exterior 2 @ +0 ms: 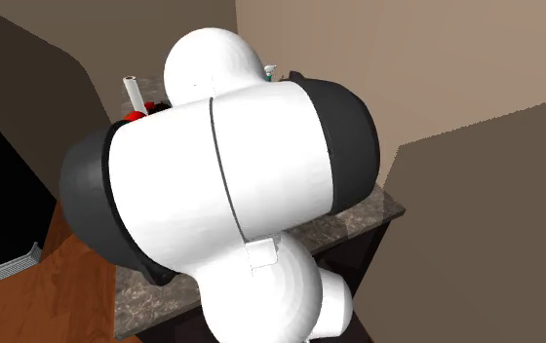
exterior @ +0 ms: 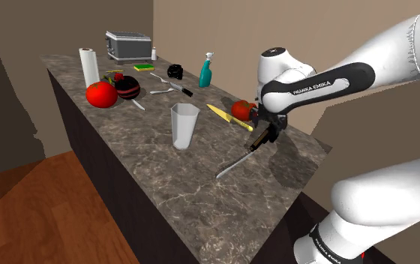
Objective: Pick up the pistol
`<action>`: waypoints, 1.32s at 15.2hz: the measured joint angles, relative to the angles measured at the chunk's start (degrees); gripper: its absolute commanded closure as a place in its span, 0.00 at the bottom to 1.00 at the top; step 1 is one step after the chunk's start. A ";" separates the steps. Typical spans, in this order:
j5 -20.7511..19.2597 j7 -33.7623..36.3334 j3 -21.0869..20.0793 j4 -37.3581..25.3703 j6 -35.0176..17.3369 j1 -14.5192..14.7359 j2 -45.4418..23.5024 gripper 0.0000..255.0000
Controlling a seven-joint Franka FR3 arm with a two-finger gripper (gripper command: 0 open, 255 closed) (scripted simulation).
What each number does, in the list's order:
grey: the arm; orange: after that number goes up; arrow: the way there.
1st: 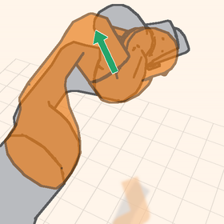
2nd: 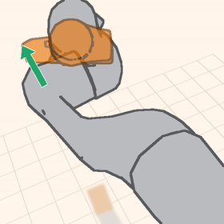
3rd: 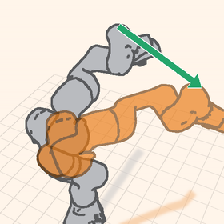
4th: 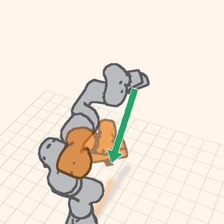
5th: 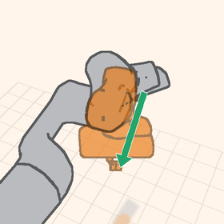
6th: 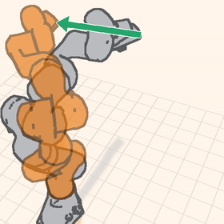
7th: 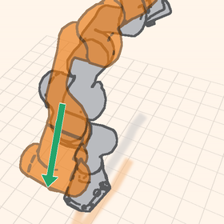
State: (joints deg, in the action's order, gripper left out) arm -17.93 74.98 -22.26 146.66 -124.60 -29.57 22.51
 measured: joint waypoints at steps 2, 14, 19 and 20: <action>-3.98 9.63 -2.28 -1.29 -0.51 -3.81 -3.09 0.00; -9.60 19.03 -4.38 0.66 -5.81 -6.67 -8.38 1.00; -9.63 19.07 -4.40 0.65 -5.85 -6.68 -8.41 1.00; -9.64 19.08 -4.40 0.65 -5.85 -6.68 -8.40 1.00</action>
State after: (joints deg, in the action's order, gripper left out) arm -27.57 94.06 -26.66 147.31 -130.46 -36.25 14.10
